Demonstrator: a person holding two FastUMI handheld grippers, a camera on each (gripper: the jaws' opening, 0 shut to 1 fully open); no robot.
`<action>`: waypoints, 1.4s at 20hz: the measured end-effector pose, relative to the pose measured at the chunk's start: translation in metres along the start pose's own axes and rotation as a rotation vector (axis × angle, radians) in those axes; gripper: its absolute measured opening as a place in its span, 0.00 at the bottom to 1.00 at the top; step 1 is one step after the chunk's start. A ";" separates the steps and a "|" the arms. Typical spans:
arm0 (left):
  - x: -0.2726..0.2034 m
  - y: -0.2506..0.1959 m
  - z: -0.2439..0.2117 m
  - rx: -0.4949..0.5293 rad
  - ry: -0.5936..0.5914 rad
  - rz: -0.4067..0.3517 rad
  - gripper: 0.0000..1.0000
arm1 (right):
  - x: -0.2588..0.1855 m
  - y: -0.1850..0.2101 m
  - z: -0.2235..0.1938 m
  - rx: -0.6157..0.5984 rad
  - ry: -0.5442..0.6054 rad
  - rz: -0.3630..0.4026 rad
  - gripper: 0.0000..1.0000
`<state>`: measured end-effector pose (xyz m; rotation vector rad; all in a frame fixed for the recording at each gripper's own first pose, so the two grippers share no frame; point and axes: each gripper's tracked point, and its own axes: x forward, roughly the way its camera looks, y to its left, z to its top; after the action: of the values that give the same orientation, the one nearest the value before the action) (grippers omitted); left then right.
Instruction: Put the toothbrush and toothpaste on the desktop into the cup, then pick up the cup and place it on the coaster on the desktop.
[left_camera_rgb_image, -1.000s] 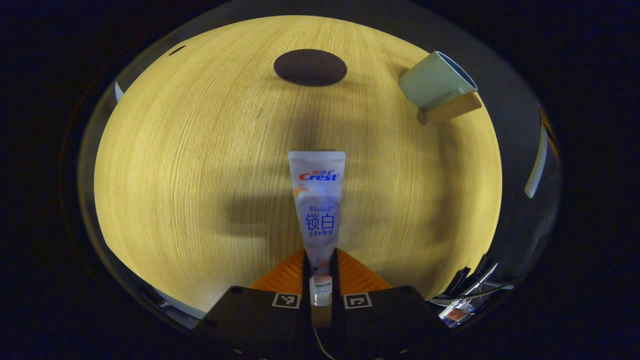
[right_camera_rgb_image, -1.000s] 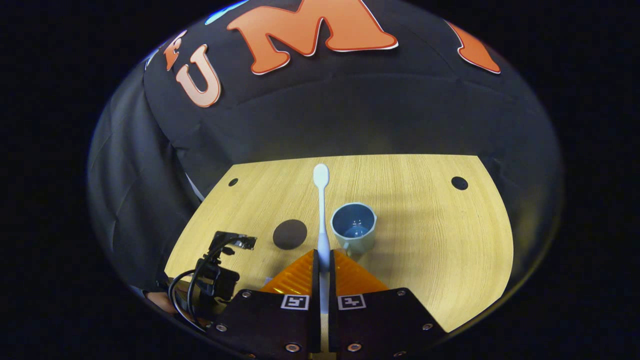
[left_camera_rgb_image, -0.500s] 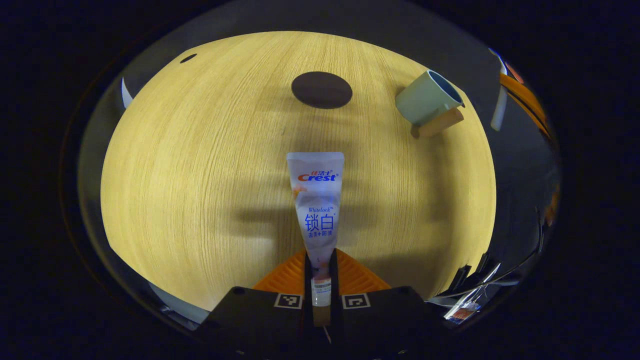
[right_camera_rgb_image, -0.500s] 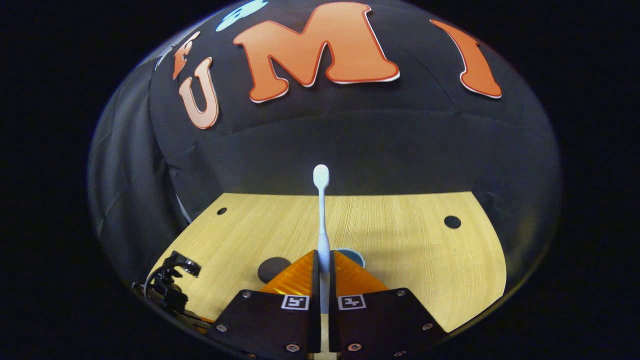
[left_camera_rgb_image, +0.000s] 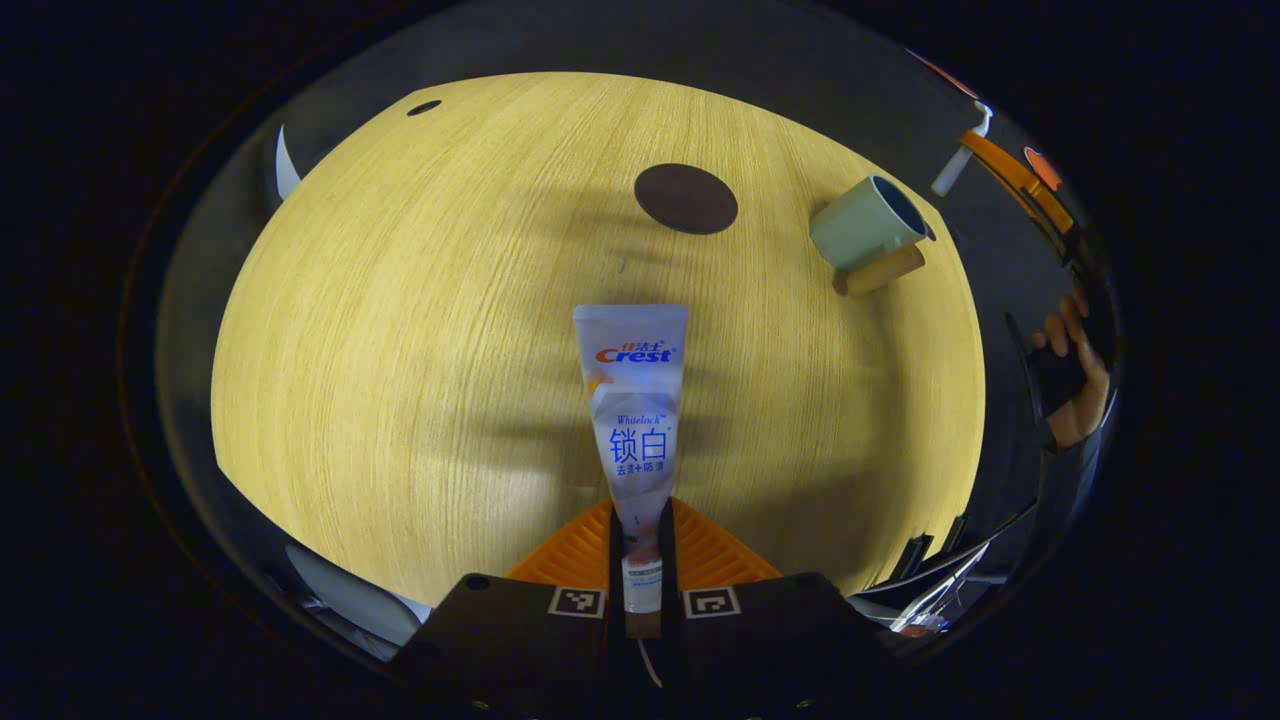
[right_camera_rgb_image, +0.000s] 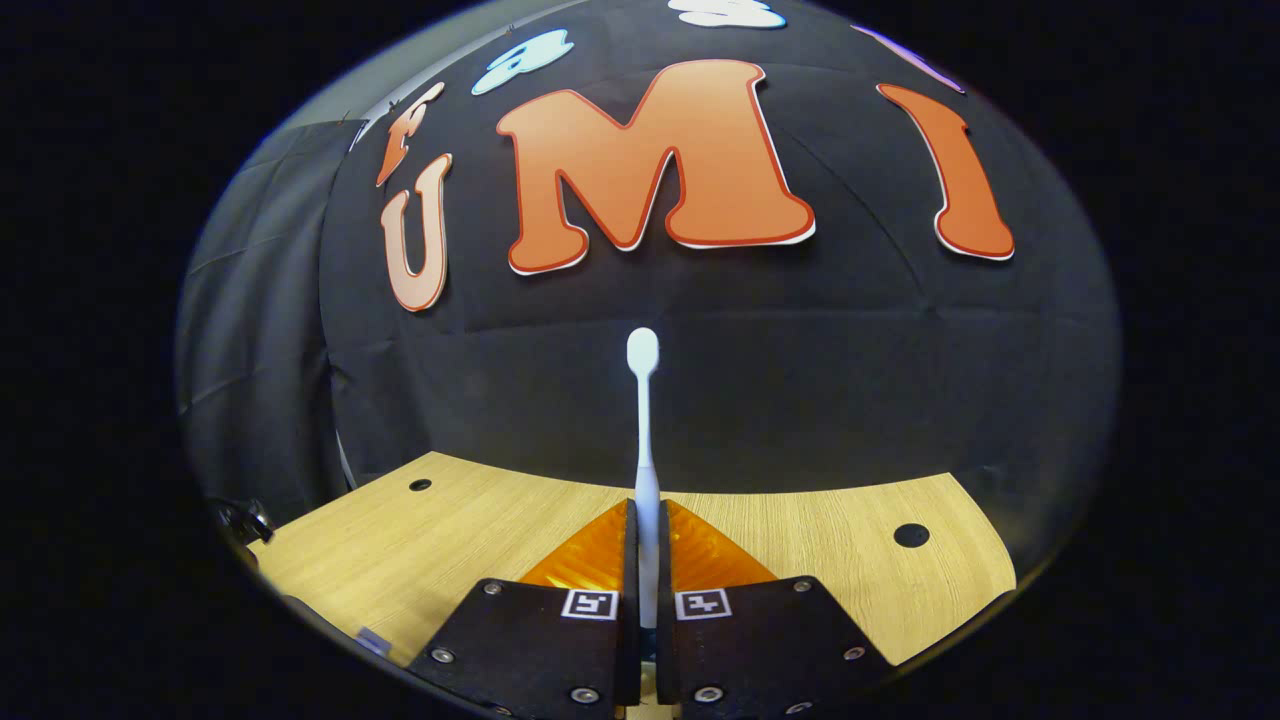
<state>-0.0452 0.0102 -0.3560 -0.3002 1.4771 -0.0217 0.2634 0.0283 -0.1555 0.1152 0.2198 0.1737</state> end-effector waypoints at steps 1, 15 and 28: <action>-0.006 0.004 0.001 0.000 -0.008 0.004 0.14 | 0.004 -0.001 -0.009 -0.002 0.008 -0.003 0.07; -0.025 0.003 0.051 0.092 -0.164 0.036 0.14 | 0.009 -0.007 -0.107 0.087 0.285 -0.050 0.12; -0.016 -0.116 0.226 0.427 -0.616 -0.092 0.13 | -0.099 -0.009 -0.105 0.085 0.416 -0.065 0.76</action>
<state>0.1948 -0.0566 -0.3013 -0.0161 0.8176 -0.2903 0.1458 0.0108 -0.2378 0.1561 0.6449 0.1225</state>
